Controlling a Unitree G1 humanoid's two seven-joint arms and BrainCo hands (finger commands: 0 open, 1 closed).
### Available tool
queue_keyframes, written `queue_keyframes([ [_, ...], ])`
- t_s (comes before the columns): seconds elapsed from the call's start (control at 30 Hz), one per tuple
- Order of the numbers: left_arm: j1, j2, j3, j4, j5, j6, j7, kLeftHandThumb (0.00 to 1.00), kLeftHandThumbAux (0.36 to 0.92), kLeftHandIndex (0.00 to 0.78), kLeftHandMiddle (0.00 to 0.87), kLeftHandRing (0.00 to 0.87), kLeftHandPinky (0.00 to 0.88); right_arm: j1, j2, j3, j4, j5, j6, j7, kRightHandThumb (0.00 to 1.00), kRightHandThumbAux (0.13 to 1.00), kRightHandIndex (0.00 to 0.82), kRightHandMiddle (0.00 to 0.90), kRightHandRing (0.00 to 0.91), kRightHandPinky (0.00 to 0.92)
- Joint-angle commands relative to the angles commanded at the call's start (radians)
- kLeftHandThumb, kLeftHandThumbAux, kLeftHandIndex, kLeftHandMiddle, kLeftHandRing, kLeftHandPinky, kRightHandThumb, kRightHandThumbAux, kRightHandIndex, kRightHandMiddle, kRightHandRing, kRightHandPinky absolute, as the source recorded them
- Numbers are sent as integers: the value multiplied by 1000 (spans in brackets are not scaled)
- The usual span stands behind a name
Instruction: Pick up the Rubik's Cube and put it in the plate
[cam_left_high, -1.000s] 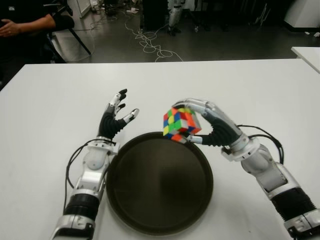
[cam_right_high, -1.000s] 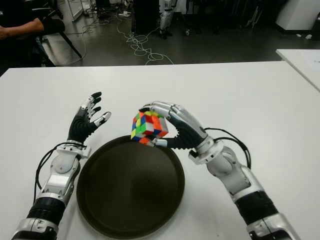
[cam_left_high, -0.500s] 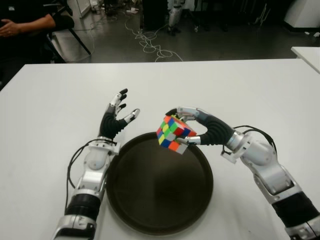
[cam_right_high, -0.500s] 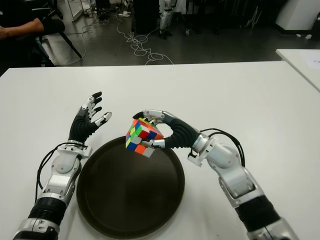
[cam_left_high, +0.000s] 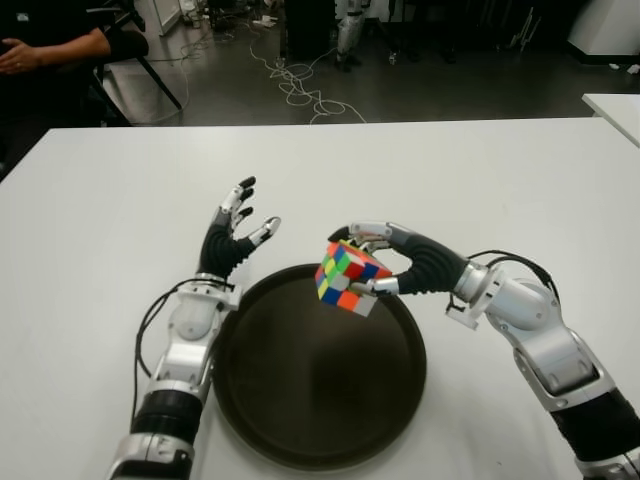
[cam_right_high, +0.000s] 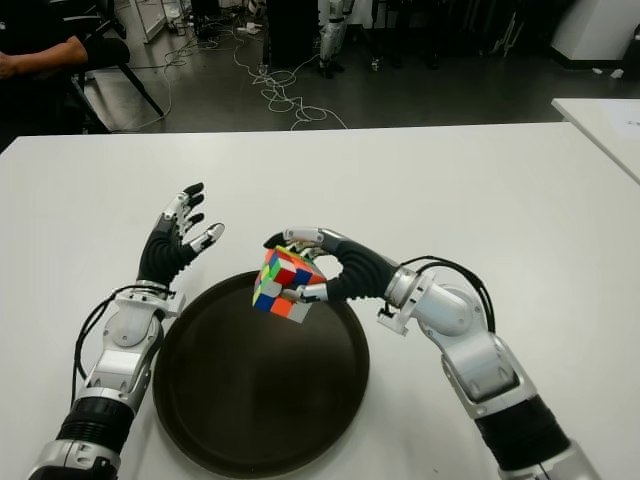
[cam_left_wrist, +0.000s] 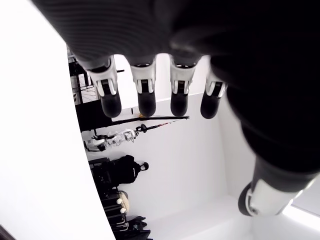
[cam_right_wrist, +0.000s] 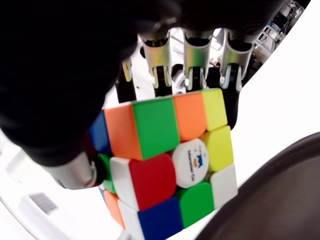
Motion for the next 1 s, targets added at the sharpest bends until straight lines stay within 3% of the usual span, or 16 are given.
queue_keyframes([
  [0.47,10,-4,0,-23,0,20,1,0,655,49,90,35,2,-5,0,5,20,-105,-70,-7,834,687,402,560,678,674],
  [0.57,6,-3,-1,-12,4,5,3,0,652,49,91,35,0,-15,-5,22,46,-160,-143,-17,834,688,400,561,676,676],
  [0.7,0,-2,-1,-1,6,-6,3,0,655,45,78,25,0,-24,15,37,105,-208,-248,-48,832,690,393,554,659,662],
  [0.83,-4,-2,-3,4,6,-9,0,0,645,48,71,16,0,-52,43,68,225,-262,-414,-96,827,694,382,525,605,607],
  [1.0,-3,-6,-1,1,-3,-3,-4,0,652,52,78,18,0,-80,45,77,295,-310,-505,-122,825,697,382,496,550,558],
])
